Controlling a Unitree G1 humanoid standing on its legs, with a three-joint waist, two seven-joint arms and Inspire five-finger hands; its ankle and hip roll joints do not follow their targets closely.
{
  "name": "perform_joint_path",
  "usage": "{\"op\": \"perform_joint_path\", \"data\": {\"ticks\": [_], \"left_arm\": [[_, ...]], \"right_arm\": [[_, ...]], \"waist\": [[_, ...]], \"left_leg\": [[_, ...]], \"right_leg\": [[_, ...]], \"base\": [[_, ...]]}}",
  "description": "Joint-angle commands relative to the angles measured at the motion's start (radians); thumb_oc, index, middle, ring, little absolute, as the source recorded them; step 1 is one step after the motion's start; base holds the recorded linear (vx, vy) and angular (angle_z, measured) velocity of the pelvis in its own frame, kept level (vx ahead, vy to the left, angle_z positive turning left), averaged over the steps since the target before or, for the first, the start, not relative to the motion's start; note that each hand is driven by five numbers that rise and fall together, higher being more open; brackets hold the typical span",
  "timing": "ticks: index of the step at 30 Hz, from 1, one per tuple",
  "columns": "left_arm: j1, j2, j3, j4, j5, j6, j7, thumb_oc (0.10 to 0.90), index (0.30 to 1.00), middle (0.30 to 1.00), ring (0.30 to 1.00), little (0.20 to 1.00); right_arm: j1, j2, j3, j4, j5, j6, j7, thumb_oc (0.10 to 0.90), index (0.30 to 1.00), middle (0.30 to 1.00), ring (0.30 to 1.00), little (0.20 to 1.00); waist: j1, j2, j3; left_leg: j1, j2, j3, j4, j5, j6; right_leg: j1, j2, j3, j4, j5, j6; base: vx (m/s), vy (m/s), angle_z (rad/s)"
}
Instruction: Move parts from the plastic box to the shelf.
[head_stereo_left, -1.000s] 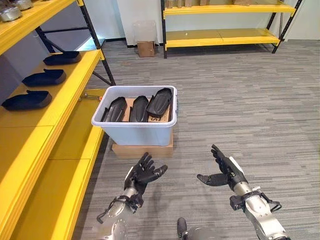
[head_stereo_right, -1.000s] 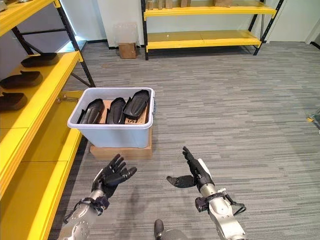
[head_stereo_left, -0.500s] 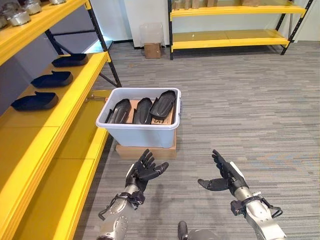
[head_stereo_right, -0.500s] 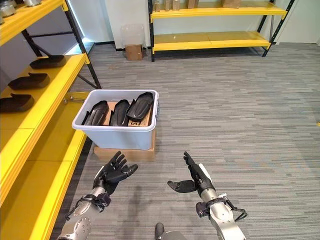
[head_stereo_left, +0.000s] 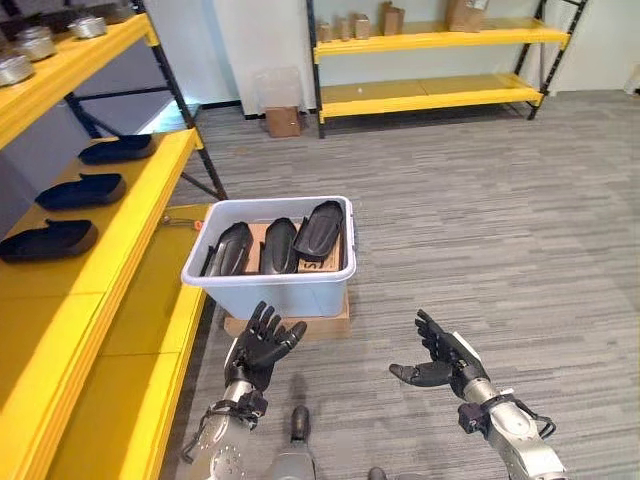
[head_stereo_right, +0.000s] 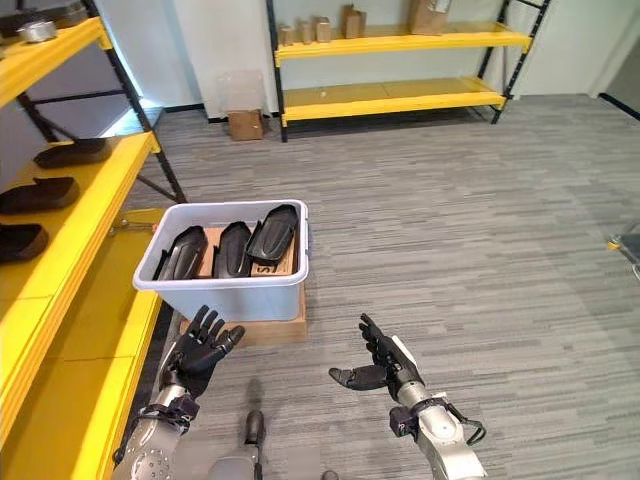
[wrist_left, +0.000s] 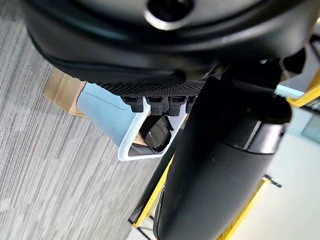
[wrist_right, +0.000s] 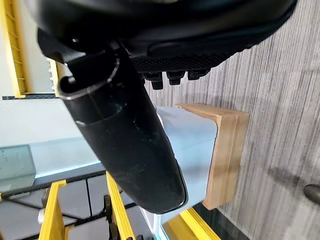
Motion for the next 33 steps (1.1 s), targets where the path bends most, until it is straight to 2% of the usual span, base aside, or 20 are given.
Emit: {"op": "perform_joint_path", "data": {"ticks": [1, 2, 4, 6, 7, 8, 10, 11, 12, 15, 16, 17, 18, 19, 21, 22, 23, 25, 28, 33], "left_arm": [[-0.046, 0.042, 0.039, -0.123, 0.039, -0.105, -0.050, 0.900, 1.000, 1.000, 1.000, 1.000], [-0.049, 0.046, 0.036, -0.125, 0.043, -0.098, -0.051, 0.900, 1.000, 1.000, 1.000, 1.000], [-0.064, 0.064, 0.020, -0.132, 0.086, -0.070, -0.050, 0.900, 1.000, 1.000, 1.000, 1.000], [-0.078, 0.074, 0.010, -0.136, 0.101, -0.058, -0.051, 0.900, 1.000, 1.000, 1.000, 1.000], [-0.080, 0.076, 0.008, -0.137, 0.102, -0.055, -0.049, 0.900, 1.000, 1.000, 1.000, 1.000], [-0.094, 0.084, -0.004, -0.136, 0.137, -0.055, -0.026, 0.900, 1.000, 1.000, 1.000, 1.000], [-0.100, 0.087, -0.007, -0.133, 0.140, -0.057, -0.019, 0.900, 1.000, 1.000, 1.000, 1.000], [-0.100, 0.088, -0.007, -0.139, 0.132, -0.051, -0.007, 0.900, 1.000, 1.000, 1.000, 1.000], [-0.092, 0.090, -0.005, -0.146, 0.135, -0.063, 0.008, 0.900, 1.000, 1.000, 1.000, 1.000], [-0.065, 0.099, 0.001, -0.170, 0.107, -0.077, -0.014, 0.900, 1.000, 1.000, 1.000, 1.000], [-0.062, 0.102, 0.003, -0.174, 0.104, -0.078, -0.019, 0.900, 1.000, 1.000, 1.000, 1.000], [-0.061, 0.107, 0.010, -0.181, 0.095, -0.075, -0.033, 0.900, 1.000, 1.000, 1.000, 1.000], [-0.066, 0.110, 0.014, -0.194, 0.104, -0.087, -0.021, 0.900, 1.000, 1.000, 1.000, 1.000], [-0.066, 0.110, 0.014, -0.196, 0.105, -0.086, -0.018, 0.900, 1.000, 1.000, 1.000, 1.000], [-0.072, 0.107, 0.012, -0.196, 0.104, -0.080, -0.004, 0.900, 1.000, 1.000, 1.000, 1.000], [-0.076, 0.102, 0.004, -0.194, 0.113, -0.082, -0.002, 0.900, 1.000, 1.000, 1.000, 1.000], [-0.075, 0.100, -0.001, -0.196, 0.121, -0.082, -0.001, 0.900, 1.000, 1.000, 1.000, 1.000], [-0.065, 0.086, -0.016, -0.190, 0.142, -0.100, -0.001, 0.900, 1.000, 1.000, 1.000, 1.000], [-0.068, 0.083, -0.021, -0.176, 0.135, -0.129, 0.033, 0.900, 1.000, 1.000, 1.000, 1.000], [-0.056, 0.071, 0.011, -0.192, 0.087, -0.109, 0.052, 0.900, 1.000, 1.000, 1.000, 1.000]], "right_arm": [[-0.082, 0.032, -0.024, -0.085, 0.046, -0.113, 0.008, 0.900, 1.000, 1.000, 1.000, 1.000], [-0.079, 0.038, -0.028, -0.090, 0.041, -0.114, 0.001, 0.900, 1.000, 1.000, 1.000, 1.000], [-0.081, 0.062, -0.035, -0.112, 0.025, -0.111, -0.042, 0.900, 1.000, 1.000, 1.000, 1.000], [-0.086, 0.074, -0.039, -0.123, 0.015, -0.105, -0.069, 0.900, 1.000, 1.000, 1.000, 1.000], [-0.087, 0.076, -0.039, -0.124, 0.014, -0.104, -0.073, 0.900, 1.000, 1.000, 1.000, 1.000], [-0.093, 0.089, -0.040, -0.124, 0.004, -0.099, -0.089, 0.900, 1.000, 1.000, 1.000, 1.000], [-0.096, 0.094, -0.039, -0.123, -0.002, -0.097, -0.092, 0.900, 1.000, 1.000, 1.000, 1.000], [-0.098, 0.098, -0.039, -0.123, -0.013, -0.095, -0.088, 0.900, 1.000, 1.000, 1.000, 1.000], [-0.098, 0.101, -0.034, -0.128, -0.035, -0.090, -0.095, 0.900, 1.000, 1.000, 1.000, 1.000], [-0.097, 0.091, -0.038, -0.135, -0.020, -0.092, -0.103, 0.900, 1.000, 1.000, 1.000, 1.000], [-0.098, 0.090, -0.043, -0.135, -0.017, -0.092, -0.102, 0.900, 1.000, 1.000, 1.000, 1.000], [-0.100, 0.086, -0.053, -0.132, 0.022, -0.095, -0.091, 0.900, 1.000, 1.000, 1.000, 1.000], [-0.103, 0.082, -0.068, -0.127, 0.064, -0.099, -0.076, 0.900, 1.000, 1.000, 1.000, 1.000], [-0.103, 0.081, -0.071, -0.126, 0.066, -0.099, -0.074, 0.900, 1.000, 1.000, 1.000, 1.000], [-0.100, 0.078, -0.085, -0.130, 0.081, -0.099, -0.058, 0.900, 1.000, 1.000, 1.000, 1.000], [-0.093, 0.082, -0.095, -0.133, 0.075, -0.104, -0.045, 0.900, 1.000, 1.000, 1.000, 1.000], [-0.091, 0.085, -0.095, -0.134, 0.069, -0.106, -0.045, 0.900, 1.000, 1.000, 1.000, 1.000], [-0.091, 0.079, -0.092, -0.134, 0.076, -0.094, -0.043, 0.900, 1.000, 1.000, 1.000, 1.000], [-0.098, 0.083, -0.078, -0.122, 0.073, -0.065, -0.075, 0.900, 1.000, 1.000, 1.000, 1.000], [-0.081, 0.088, -0.077, -0.112, 0.031, -0.048, -0.087, 0.900, 1.000, 1.000, 1.000, 1.000]], "waist": [[0.009, -0.055, -0.042], [0.010, -0.057, -0.047], [0.008, -0.071, -0.066], [0.006, -0.075, -0.077], [0.006, -0.075, -0.078], [0.007, -0.067, -0.083], [0.011, -0.065, -0.083], [0.014, -0.058, -0.083], [0.010, -0.054, -0.074], [-0.004, -0.050, -0.061], [-0.004, -0.052, -0.059], [-0.003, -0.057, -0.050], [-0.012, -0.066, -0.043], [-0.014, -0.065, -0.039], [-0.031, -0.071, -0.034], [-0.047, -0.066, -0.026], [-0.050, -0.066, -0.024], [-0.058, -0.072, -0.039], [-0.058, -0.077, -0.057], [-0.062, -0.075, -0.074]], "left_leg": [[-0.010, -0.032, 0.029, 0.050, -0.002, 0.026], [0.000, -0.041, 0.031, 0.047, -0.008, 0.033], [0.027, -0.089, 0.047, 0.029, -0.033, 0.085], [0.043, -0.114, 0.053, 0.016, -0.046, 0.115], [0.045, -0.118, 0.056, 0.014, -0.049, 0.121], [0.062, -0.132, 0.064, 0.007, -0.065, 0.143], [0.068, -0.140, 0.071, 0.006, -0.073, 0.152], [0.081, -0.145, 0.080, 0.003, -0.082, 0.162], [0.111, -0.151, 0.092, -0.007, -0.093, 0.171], [0.150, -0.151, 0.078, -0.031, -0.098, 0.164], [0.154, -0.150, 0.076, -0.034, -0.098, 0.162], [0.170, -0.151, 0.072, -0.041, -0.102, 0.157], [0.195, -0.155, 0.063, -0.047, -0.115, 0.155], [0.202, -0.154, 0.060, -0.048, -0.118, 0.154], [0.231, -0.163, 0.039, -0.050, -0.136, 0.152], [0.269, -0.159, 0.020, -0.054, -0.161, 0.151], [0.277, -0.159, 0.017, -0.054, -0.169, 0.152], [0.283, -0.166, 0.007, -0.059, -0.179, 0.151], [0.296, -0.160, 0.024, -0.057, -0.187, 0.142], [0.308, -0.137, 0.056, -0.061, -0.183, 0.125]], "right_leg": [[0.105, -0.097, -0.143, 0.038, -0.059, 0.111], [0.099, -0.103, -0.149, 0.055, -0.048, 0.117], [0.061, -0.132, -0.168, 0.166, 0.050, 0.147], [0.021, -0.142, -0.174, 0.280, 0.118, 0.168], [0.011, -0.145, -0.177, 0.306, 0.127, 0.171], [-0.032, -0.167, -0.204, 0.445, 0.192, 0.179], [-0.058, -0.182, -0.217, 0.512, 0.213, 0.181], [-0.090, -0.195, -0.236, 0.577, 0.224, 0.178], [-0.156, -0.184, -0.235, 0.629, 0.226, 0.178], [-0.244, -0.098, -0.252, 0.512, 0.169, 0.157], [-0.244, -0.095, -0.262, 0.463, 0.158, 0.154], [-0.237, -0.094, -0.288, 0.321, 0.153, 0.153], [-0.248, -0.093, -0.282, 0.169, 0.167, 0.156], [-0.243, -0.090, -0.282, 0.150, 0.170, 0.156], [-0.285, -0.092, -0.254, 0.036, 0.217, 0.167], [-0.346, -0.093, -0.233, 0.005, 0.260, 0.183], [-0.360, -0.094, -0.228, 0.005, 0.271, 0.188], [-0.299, -0.082, -0.202, -0.065, 0.259, 0.184], [-0.260, -0.086, -0.209, -0.085, 0.261, 0.181], [-0.184, -0.084, -0.214, -0.105, 0.223, 0.158]], "base": [[0.18, 0.212, 0.00], [0.30, 0.384, -0.07], [0.27, 0.404, -0.07], [0.14, 0.271, -0.03], [0.17, 0.342, -0.05], [0.12, 0.260, 0.03], [0.13, 0.244, -0.02], [0.17, 0.269, -0.26], [0.19, 0.240, -0.49], [0.16, 0.028, -0.51], [0.19, -0.092, -0.31], [0.28, -0.128, -0.22], [0.27, -0.118, -0.18], [0.23, -0.103, -0.17], [0.21, -0.120, -0.06], [0.22, -0.123, -0.01], [0.21, -0.104, 0.00], [0.21, -0.117, 0.22], [0.22, -0.128, 0.27], [0.21, -0.084, 0.07]]}}
